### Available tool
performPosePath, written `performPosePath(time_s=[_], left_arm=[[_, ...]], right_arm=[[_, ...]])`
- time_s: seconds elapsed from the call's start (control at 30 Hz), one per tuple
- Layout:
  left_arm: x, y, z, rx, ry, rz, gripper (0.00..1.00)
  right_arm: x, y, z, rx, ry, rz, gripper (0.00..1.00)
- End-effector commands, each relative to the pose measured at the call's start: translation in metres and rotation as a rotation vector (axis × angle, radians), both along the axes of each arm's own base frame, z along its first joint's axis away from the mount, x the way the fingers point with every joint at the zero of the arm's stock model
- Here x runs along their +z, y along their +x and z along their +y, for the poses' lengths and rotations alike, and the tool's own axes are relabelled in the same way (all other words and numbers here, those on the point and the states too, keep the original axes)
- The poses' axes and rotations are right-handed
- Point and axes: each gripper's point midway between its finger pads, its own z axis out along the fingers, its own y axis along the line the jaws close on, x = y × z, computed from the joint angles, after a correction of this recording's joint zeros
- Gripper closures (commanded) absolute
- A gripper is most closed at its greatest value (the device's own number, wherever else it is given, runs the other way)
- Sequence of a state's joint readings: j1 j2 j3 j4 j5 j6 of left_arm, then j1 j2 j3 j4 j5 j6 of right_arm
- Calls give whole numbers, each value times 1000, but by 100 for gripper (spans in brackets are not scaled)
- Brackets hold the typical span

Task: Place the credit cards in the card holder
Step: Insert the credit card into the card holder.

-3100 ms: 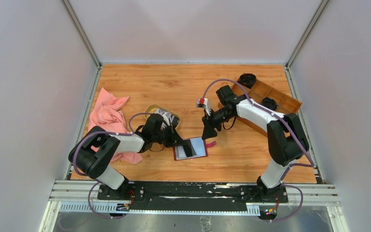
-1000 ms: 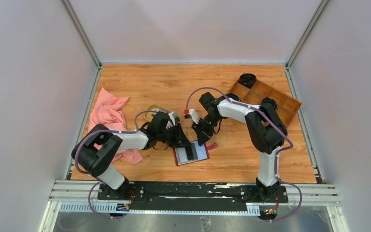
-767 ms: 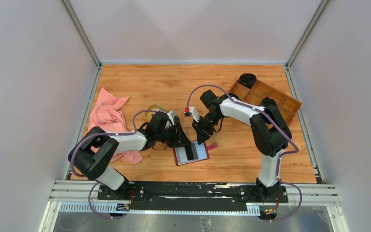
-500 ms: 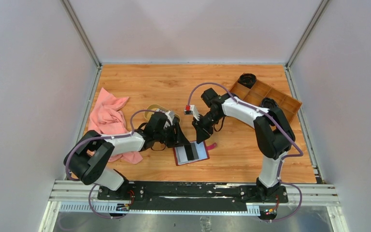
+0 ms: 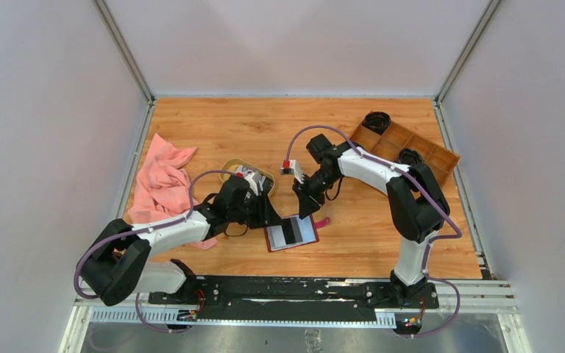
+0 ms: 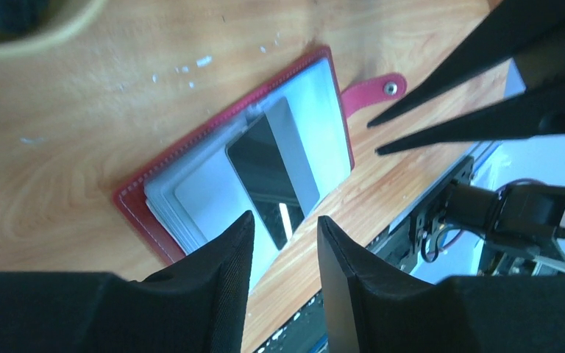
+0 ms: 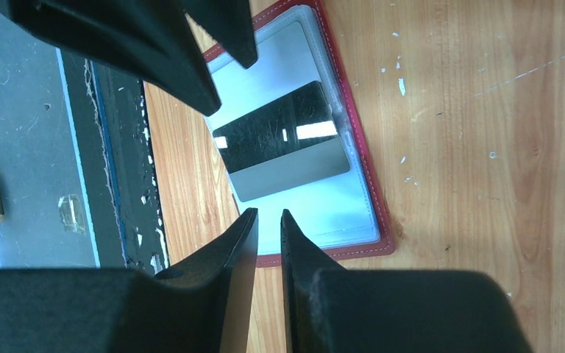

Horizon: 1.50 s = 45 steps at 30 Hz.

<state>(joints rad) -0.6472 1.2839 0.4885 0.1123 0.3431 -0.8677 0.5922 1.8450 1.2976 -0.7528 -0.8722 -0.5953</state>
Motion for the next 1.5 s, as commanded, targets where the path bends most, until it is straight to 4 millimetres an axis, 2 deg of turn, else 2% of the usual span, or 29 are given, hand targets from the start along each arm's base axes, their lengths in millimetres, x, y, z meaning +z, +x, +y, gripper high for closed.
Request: performPosePath(time_s=[0.0, 0.27, 0.37, 0.53, 0.83, 1.47], left_arm=[[-9, -19, 0, -7, 28, 29, 61], [-18, -29, -2, -17, 56, 35, 82], [-23, -29, -1, -22, 71, 40, 89], [-35, -31, 2, -31, 108, 54, 94], [-54, -34, 4, -53, 168, 78, 96], [-57, -25, -12, -73, 179, 88, 96]], right_arm=[[-4, 1, -6, -14, -36, 18, 79], [-17, 6, -30, 39, -139, -88, 86], [-28, 8, -39, 50, -193, -98, 88], [-45, 6, -49, 68, -264, -78, 91], [-61, 1, -51, 83, -319, -29, 92], [-62, -4, -46, 86, -308, 0, 91]])
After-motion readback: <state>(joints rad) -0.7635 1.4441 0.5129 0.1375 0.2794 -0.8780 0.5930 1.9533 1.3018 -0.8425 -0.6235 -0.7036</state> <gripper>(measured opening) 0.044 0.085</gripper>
